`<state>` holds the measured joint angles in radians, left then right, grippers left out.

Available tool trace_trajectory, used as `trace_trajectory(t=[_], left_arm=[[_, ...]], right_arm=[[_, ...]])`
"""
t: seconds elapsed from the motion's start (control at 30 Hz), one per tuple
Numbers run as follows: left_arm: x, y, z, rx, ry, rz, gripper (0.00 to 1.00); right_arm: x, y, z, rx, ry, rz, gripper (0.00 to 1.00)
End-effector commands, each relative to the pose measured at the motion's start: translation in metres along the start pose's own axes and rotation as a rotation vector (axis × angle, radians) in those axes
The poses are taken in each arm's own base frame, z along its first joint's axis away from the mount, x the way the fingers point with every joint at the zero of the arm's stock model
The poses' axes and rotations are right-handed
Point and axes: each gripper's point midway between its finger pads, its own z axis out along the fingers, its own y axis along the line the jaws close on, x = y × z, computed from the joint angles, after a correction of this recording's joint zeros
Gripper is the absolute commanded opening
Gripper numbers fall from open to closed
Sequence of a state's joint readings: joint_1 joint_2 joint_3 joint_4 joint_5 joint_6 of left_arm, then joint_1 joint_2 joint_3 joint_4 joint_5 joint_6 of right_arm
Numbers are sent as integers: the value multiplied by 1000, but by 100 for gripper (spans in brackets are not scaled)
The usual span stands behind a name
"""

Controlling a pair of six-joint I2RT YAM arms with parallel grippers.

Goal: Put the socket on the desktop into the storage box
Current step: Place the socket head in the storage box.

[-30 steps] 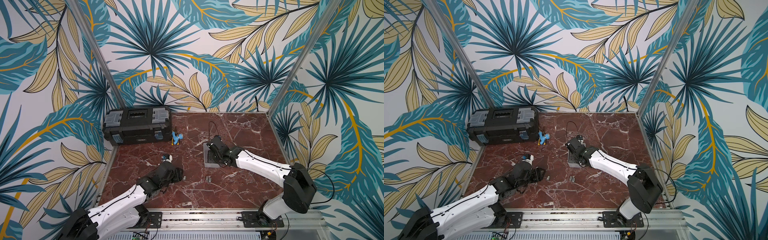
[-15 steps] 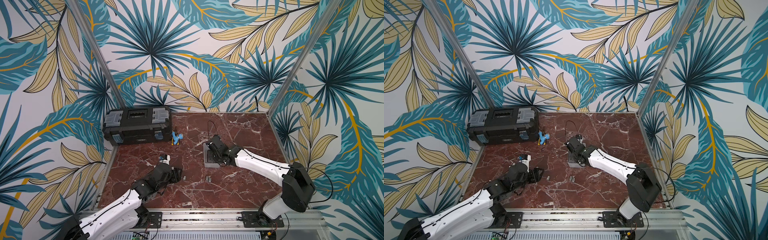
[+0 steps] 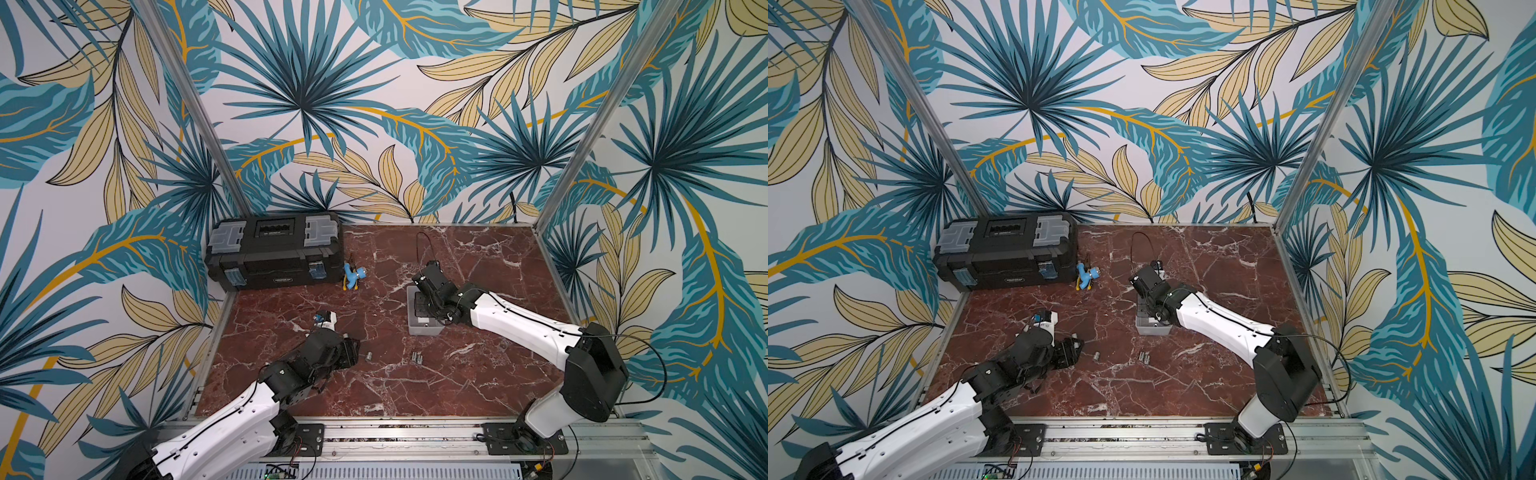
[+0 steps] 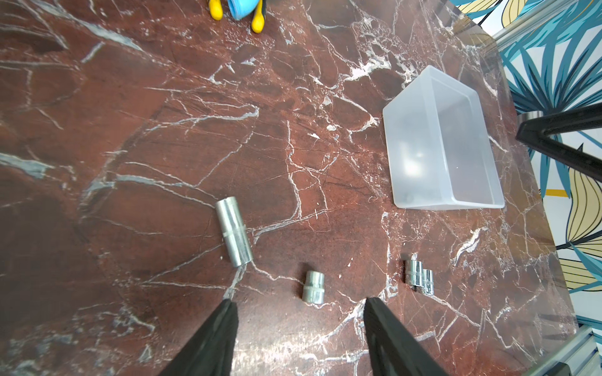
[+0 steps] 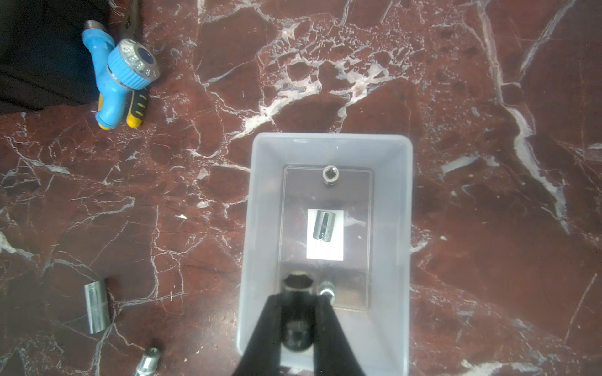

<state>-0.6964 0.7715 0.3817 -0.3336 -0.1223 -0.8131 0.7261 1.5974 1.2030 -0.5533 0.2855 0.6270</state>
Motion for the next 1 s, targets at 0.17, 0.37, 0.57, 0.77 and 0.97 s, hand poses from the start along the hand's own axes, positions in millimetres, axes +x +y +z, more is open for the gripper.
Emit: trace_trajectory(t=[0.17, 0.37, 0.57, 0.77, 0.97], left_arm=[[0, -1, 4, 8, -2, 13, 66], [5, 5, 5, 3, 3, 4, 66], [5, -4, 9, 43, 10, -7, 66], [0, -15, 14, 46, 29, 15, 65], [3, -10, 15, 36, 32, 17, 66]], right_arm=[[1, -4, 10, 43, 16, -30, 0], [-1, -1, 15, 37, 28, -23, 0], [7, -9, 22, 55, 51, -14, 0], [17, -7, 27, 41, 91, -23, 0], [21, -1, 39, 35, 121, -35, 0]])
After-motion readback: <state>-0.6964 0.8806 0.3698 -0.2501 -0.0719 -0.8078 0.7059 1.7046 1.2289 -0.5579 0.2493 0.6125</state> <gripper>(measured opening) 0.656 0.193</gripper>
